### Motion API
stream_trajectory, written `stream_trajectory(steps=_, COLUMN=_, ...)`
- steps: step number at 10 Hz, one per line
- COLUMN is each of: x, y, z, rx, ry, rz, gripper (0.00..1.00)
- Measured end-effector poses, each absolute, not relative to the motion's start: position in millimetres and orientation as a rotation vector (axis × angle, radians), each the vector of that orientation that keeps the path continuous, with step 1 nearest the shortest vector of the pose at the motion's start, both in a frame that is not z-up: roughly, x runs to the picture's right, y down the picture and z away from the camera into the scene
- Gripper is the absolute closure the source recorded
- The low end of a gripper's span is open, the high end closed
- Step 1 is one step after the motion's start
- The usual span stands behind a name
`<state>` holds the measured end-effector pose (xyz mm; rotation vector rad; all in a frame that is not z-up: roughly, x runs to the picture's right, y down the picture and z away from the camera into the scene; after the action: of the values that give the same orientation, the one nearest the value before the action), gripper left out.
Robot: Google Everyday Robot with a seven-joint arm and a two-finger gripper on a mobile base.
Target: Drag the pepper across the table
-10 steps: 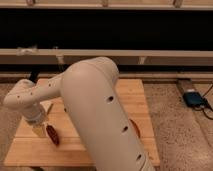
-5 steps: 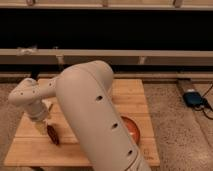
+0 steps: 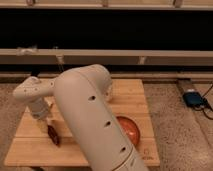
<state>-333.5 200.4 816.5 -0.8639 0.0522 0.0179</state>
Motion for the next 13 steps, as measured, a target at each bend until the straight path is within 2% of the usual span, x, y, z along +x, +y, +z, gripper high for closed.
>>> stream_trajectory(steps=3, x=-334.8, y=204.0, z=821.3, rx=-0.896, ry=0.062, rz=0.032, gripper=0.39)
stream_trajectory(steps=5, x=-334.1, y=203.3, z=821.8, rx=-0.910, ry=0.061, rz=0.043, gripper=0.55)
stream_trajectory(steps=9, x=-326.8, y=197.8, z=820.7, rx=-0.935, ry=0.049, rz=0.077, gripper=0.95)
stream_trajectory(steps=10, x=-325.1, y=195.6, z=819.5, rx=-0.937, ry=0.044, rz=0.085, gripper=1.00)
stream_trajectory(steps=13, x=-323.6, y=191.1, z=814.8, rx=-0.934, ry=0.029, rz=0.088, gripper=1.00)
